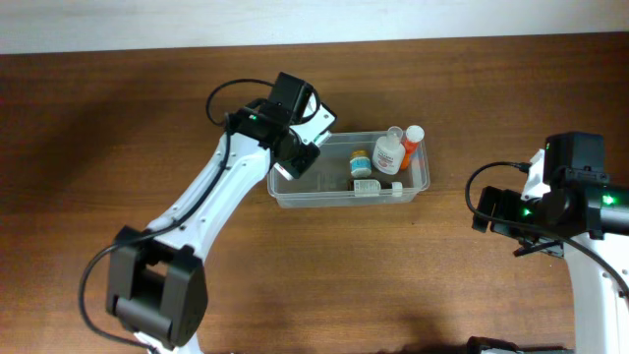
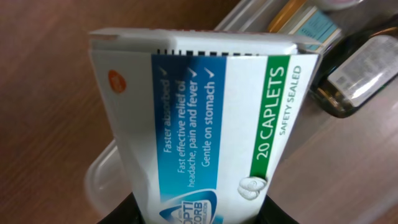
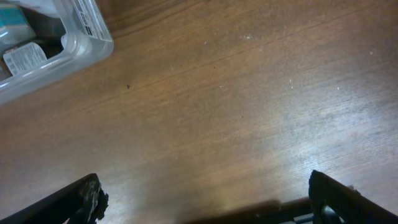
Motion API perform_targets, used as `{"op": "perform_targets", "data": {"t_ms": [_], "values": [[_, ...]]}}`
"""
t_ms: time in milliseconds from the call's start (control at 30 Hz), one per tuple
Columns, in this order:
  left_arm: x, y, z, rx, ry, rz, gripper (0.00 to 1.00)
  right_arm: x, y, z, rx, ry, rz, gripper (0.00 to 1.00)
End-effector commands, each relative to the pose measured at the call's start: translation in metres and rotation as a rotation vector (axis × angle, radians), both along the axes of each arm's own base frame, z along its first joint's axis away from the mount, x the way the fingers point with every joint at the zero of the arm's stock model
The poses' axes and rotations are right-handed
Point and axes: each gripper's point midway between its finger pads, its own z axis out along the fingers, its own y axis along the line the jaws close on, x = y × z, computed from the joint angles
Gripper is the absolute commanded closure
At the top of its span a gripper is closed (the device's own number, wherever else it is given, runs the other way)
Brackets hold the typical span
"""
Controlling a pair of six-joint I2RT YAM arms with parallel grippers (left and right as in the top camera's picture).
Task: Pack container
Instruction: 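Carry the Panadol box over the container's left end with the left gripper, then lower the Panadol box flat into the container and open the left gripper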
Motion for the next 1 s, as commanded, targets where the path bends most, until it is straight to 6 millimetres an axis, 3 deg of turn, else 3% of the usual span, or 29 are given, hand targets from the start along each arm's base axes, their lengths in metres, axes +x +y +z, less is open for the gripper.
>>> {"op": "perform_targets", "data": {"t_ms": [0, 433, 500, 600, 733, 867, 933, 967], "values": [[0.008, -0.004, -0.021, 0.022, 0.008, -0.024, 0.72, 0.001, 0.0, -0.003, -0.011, -0.002, 0.015, 0.02], [0.006, -0.012, -0.066, 0.017, 0.103, -0.048, 0.71, 0.003, -0.001, -0.002, -0.013, -0.009, 0.015, 0.02], [0.006, -0.012, -0.066, 0.017, 0.102, -0.048, 0.65, 0.003, -0.001, -0.002, -0.013, -0.009, 0.015, 0.02], [0.005, -0.012, -0.066, 0.019, 0.106, -0.047, 0.47, 0.004, -0.001, -0.002, -0.014, -0.013, 0.015, 0.02], [0.003, -0.013, -0.066, 0.022, 0.111, -0.052, 0.38, 0.004, -0.001, -0.002, -0.014, -0.012, 0.015, 0.02], [0.005, -0.017, -0.051, 0.023, 0.076, -0.055, 0.28, 0.004, -0.001, -0.002, -0.015, -0.012, 0.018, 0.02], [0.009, -0.016, -0.026, 0.011, 0.025, -0.024, 0.21, 0.004, -0.001, -0.002, -0.015, -0.013, 0.018, 0.02], [0.013, -0.012, -0.001, 0.001, -0.035, 0.012, 0.17, 0.005, -0.001, -0.002, -0.016, -0.016, 0.018, 0.02]]}}
